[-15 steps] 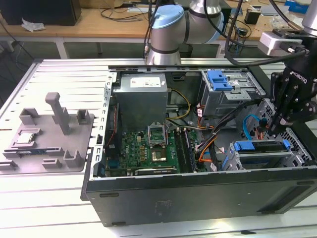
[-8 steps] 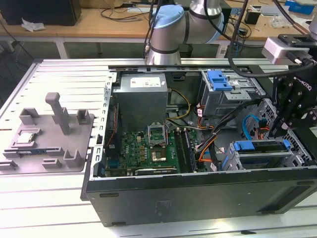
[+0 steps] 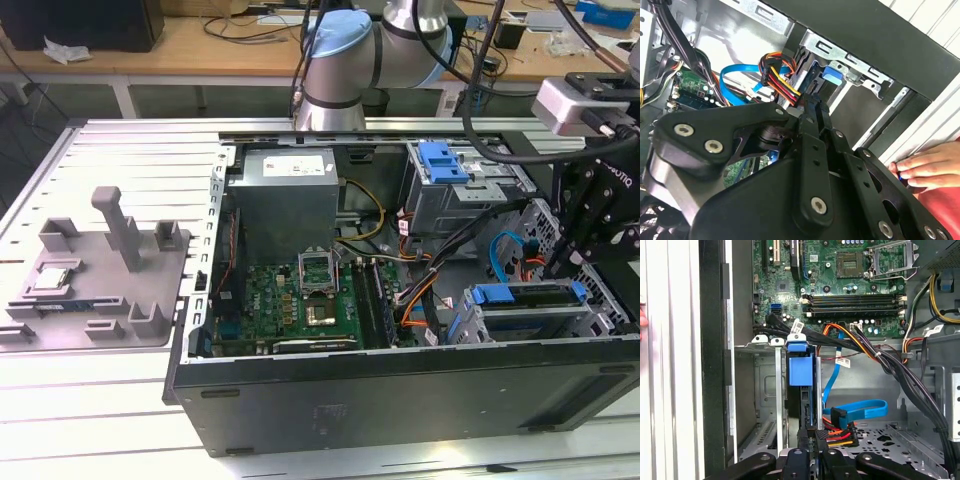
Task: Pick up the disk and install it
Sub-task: 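Insert the first disk wire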
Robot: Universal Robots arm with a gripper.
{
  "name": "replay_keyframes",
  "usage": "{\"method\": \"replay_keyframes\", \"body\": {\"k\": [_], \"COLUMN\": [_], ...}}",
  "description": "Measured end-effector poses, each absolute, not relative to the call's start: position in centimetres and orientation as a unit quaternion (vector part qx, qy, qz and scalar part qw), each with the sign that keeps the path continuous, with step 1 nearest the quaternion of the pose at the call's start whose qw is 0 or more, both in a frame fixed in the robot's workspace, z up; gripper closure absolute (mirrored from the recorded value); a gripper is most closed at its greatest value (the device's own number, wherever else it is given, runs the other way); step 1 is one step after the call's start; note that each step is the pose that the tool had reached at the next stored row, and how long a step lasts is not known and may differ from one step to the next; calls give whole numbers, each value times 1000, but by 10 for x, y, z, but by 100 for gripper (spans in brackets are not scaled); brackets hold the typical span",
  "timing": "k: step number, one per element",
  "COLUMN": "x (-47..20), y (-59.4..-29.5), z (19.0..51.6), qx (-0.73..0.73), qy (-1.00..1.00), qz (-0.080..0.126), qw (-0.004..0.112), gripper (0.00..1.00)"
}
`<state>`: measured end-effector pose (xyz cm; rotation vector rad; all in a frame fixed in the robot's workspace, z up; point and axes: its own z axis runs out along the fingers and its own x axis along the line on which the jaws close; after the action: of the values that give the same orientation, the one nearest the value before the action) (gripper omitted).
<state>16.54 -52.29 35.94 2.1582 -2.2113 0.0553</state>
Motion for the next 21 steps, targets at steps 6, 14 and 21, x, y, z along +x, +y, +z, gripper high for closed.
{"method": "replay_keyframes", "body": {"k": [6, 14, 21], "x": [165, 165, 165], "y": [-527, -530, -537], "z": [359, 359, 358], "qx": [699, 699, 699], "qy": [-715, -716, -715], "qz": [3, -4, -12], "qw": [10, 3, -6], "gripper": [84, 84, 84]}}
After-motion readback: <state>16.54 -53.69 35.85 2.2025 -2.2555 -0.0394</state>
